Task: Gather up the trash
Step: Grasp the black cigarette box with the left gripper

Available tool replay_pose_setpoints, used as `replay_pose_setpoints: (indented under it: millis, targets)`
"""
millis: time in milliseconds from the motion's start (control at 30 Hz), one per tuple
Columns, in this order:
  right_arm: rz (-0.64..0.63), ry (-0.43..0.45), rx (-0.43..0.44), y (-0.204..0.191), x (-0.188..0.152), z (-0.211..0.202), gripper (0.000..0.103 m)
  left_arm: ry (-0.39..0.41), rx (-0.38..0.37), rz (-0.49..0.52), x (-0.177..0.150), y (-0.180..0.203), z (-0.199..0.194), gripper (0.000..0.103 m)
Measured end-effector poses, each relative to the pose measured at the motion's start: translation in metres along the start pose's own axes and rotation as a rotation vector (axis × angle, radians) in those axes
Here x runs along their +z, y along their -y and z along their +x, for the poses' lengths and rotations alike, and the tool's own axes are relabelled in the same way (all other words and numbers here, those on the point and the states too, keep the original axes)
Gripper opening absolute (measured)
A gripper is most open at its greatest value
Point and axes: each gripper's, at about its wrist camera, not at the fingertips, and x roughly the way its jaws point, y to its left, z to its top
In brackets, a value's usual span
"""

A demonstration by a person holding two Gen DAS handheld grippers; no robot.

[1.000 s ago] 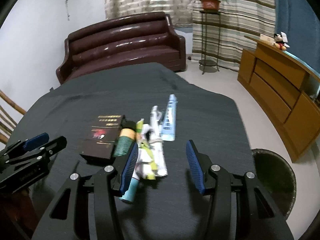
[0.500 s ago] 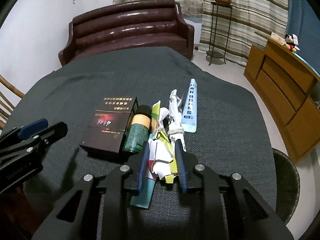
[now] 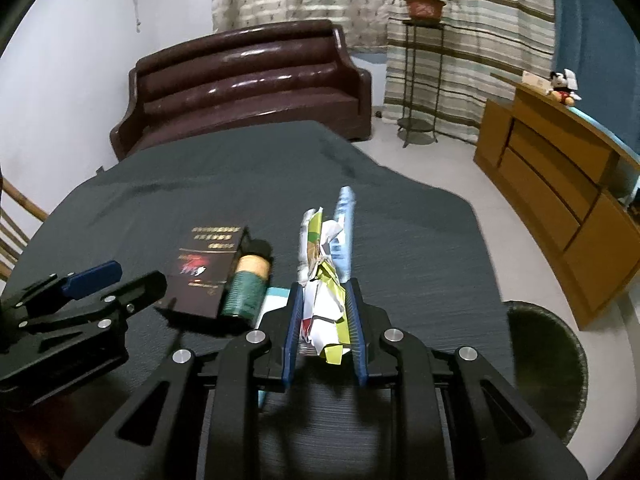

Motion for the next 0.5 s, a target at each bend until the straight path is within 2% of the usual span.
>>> replay_pose_setpoints:
  millis: [133, 500]
  targets:
    - [0.022, 0.011, -0.017, 0.011, -0.001, -0.002, 0.023, -0.003, -0.002, 0.011, 0.005, 0.013, 0.006, 0.07]
    - [0.077, 0.007, -0.024, 0.039, -0.004, 0.006, 0.023, -0.035, 0.018, 0.048, 0.012, 0.033, 0.032, 0.07]
